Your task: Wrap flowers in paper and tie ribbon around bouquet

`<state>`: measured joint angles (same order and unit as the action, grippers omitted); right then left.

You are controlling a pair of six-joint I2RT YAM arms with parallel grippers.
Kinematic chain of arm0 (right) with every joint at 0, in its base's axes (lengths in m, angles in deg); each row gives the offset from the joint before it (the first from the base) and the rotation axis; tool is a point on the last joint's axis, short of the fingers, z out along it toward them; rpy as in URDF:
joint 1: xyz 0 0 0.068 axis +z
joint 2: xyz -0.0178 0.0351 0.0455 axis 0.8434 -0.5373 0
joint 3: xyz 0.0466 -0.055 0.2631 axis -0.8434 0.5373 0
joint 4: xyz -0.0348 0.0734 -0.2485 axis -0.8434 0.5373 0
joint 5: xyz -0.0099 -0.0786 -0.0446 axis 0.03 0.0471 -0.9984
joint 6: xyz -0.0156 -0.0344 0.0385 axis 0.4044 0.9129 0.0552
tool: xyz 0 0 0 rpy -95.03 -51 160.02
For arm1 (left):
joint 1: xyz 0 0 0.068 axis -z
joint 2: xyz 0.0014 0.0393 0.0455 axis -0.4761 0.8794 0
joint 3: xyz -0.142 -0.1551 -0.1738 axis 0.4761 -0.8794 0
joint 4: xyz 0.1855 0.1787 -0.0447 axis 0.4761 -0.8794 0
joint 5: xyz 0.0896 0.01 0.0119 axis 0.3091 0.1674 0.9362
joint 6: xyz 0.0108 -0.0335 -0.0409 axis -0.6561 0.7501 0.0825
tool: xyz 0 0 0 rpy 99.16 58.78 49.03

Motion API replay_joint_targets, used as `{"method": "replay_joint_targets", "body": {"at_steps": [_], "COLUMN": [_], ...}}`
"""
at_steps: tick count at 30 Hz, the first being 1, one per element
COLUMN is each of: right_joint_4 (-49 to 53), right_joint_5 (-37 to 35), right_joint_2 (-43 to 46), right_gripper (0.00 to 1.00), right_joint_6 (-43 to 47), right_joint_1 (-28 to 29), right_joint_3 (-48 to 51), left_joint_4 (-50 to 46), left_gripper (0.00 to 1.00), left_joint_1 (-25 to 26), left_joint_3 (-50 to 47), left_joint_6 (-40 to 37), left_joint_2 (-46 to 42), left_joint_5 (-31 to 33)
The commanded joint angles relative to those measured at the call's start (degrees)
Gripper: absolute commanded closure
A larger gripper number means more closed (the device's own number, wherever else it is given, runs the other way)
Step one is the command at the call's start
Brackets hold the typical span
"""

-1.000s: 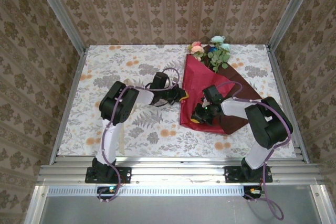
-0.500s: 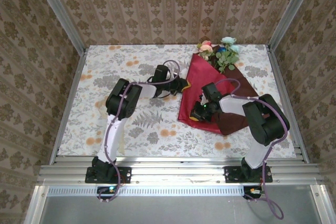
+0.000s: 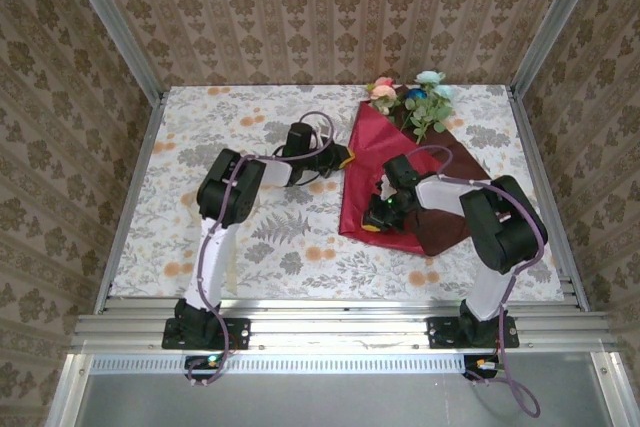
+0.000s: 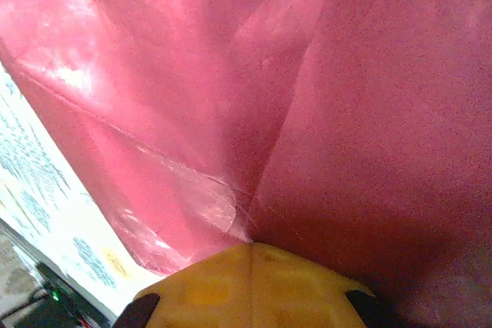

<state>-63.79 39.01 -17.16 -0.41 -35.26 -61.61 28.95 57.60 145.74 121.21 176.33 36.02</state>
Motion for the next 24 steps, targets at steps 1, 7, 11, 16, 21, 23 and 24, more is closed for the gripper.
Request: {"method": "replay_joint_targets", "body": {"at_steps": [1, 7, 11, 16, 21, 23, 24], "right_joint_4": [18.5, 24.0, 24.0, 25.0, 25.8, 25.7, 25.6], "right_joint_5": [-3.5, -4.3, -4.0, -4.2, -4.7, -4.7, -4.7], "right_joint_2": [-4.4, -2.4, -2.3, -3.2, -3.7, -3.9, -3.9], "right_gripper": [1.00, 1.00, 1.00, 1.00, 1.00, 1.00, 1.00], "right_joint_6": [10.1, 15.5, 16.3, 17.1, 18.1, 18.0, 18.0], "right_joint_1": [0.4, 0.5, 0.6, 0.7, 0.6, 0.5, 0.5], "right_joint_3": [0.7, 2.5, 2.9, 1.0, -0.3, -0.4, -0.5], "left_joint_4": [1.2, 6.1, 5.6, 1.0, -2.1, -2.4, -2.3], "left_gripper": [1.00, 1.00, 0.80, 0.80, 1.00, 1.00, 1.00], "left_joint_1": [-0.9, -0.3, -1.0, -2.6, -4.8, -5.4, -5.7], "left_joint_3": [-7.9, -21.1, -19.3, -9.7, -1.5, -0.8, -0.7], "left_joint_6": [-1.0, 0.9, 0.4, -1.8, -3.0, -3.3, -3.4], "left_joint_2": [-5.2, -12.5, -11.0, -5.9, -1.9, -1.7, -1.8], "left_joint_5": [2.2, 4.8, 4.0, 3.9, 1.2, 1.3, 1.5]}}
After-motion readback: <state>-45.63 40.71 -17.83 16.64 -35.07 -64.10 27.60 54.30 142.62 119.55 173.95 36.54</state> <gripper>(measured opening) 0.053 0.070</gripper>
